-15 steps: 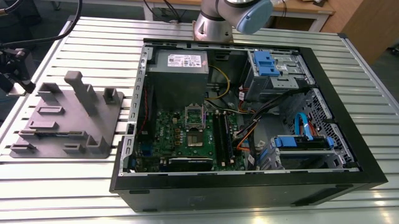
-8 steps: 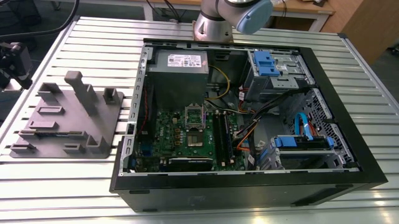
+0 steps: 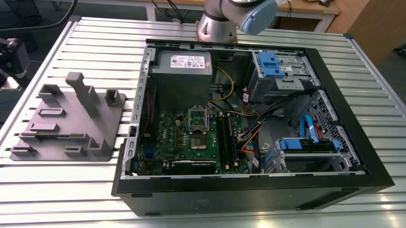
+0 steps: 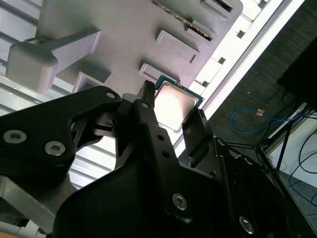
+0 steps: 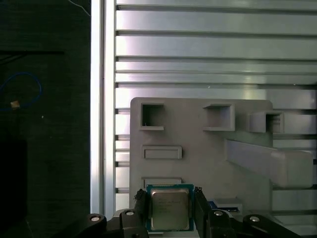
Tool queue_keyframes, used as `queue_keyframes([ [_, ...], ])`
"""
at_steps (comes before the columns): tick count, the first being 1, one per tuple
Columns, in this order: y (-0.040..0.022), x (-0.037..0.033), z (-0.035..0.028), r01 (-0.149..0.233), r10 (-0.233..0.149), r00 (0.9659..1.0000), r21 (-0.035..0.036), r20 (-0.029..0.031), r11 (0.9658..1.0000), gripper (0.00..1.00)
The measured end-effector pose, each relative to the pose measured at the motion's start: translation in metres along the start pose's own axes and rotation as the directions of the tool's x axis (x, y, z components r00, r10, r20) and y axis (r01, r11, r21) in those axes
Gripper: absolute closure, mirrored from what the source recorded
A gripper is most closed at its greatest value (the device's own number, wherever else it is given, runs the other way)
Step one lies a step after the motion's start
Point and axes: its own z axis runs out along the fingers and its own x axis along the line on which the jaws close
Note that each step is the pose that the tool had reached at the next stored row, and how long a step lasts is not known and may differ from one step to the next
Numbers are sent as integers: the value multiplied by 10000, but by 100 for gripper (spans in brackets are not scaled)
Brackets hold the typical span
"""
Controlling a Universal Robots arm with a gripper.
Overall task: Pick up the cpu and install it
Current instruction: 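Pick up the cpu and move it towards the insertion slot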
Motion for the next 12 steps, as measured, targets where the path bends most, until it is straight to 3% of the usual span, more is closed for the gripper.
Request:
queue_keyframes([
  [8,0,0,-9,0,0,10000,3,-5,10000,53],
  [12,2,-4,-86,0,0,10000,2,-3,10000,53],
])
